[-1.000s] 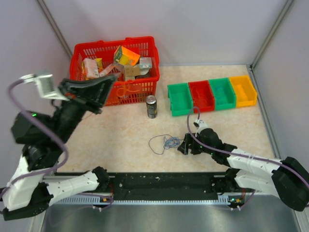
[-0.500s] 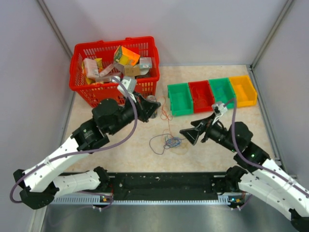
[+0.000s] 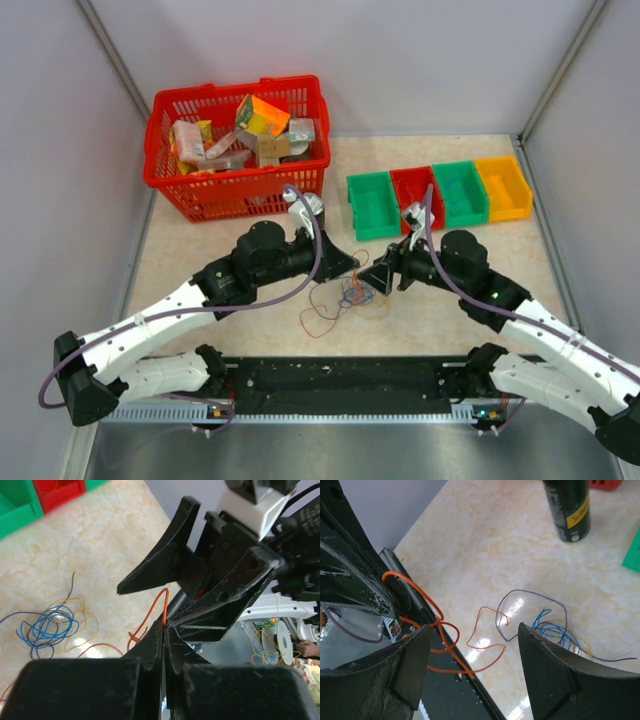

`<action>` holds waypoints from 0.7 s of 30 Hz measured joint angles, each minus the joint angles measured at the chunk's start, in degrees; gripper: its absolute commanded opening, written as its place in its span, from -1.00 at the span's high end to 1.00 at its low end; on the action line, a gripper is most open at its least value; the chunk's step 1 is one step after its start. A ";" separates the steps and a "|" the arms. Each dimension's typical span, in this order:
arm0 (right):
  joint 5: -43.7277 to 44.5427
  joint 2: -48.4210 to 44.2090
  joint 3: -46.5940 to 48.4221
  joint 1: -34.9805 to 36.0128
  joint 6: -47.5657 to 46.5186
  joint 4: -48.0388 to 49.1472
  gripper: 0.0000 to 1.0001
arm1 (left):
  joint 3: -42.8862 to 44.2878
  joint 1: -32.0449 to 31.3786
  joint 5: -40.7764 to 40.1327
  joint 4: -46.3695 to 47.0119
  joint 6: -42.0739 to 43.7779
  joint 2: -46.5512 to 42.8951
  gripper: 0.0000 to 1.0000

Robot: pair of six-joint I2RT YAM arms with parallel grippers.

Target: Untangle the cables

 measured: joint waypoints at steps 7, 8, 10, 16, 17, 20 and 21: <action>-4.33 -2.97 -7.69 0.22 4.81 5.66 -0.40 | -0.37 0.57 3.32 3.32 -2.01 0.74 1.00; -4.24 -3.10 -7.69 0.22 4.85 5.64 -0.40 | -0.37 0.72 3.61 3.50 -2.14 0.74 1.00; -4.37 -3.54 -7.69 0.22 4.85 5.62 -0.40 | -0.39 1.18 4.22 3.63 -2.40 0.74 1.00; -2.47 -6.01 -7.58 0.24 4.61 3.41 -0.50 | -0.92 2.67 5.97 4.46 -3.15 0.96 1.00; -1.11 -7.06 -7.43 0.24 4.22 1.92 -0.54 | -1.03 2.89 6.34 4.55 -3.32 0.98 1.00; 1.90 -10.95 -6.38 0.24 2.78 -1.88 -0.60 | -1.62 3.28 7.21 4.96 -3.89 0.98 1.00; 2.03 -12.17 -6.10 0.24 2.51 -2.16 -0.60 | -1.77 3.32 7.39 4.94 -4.04 0.98 1.00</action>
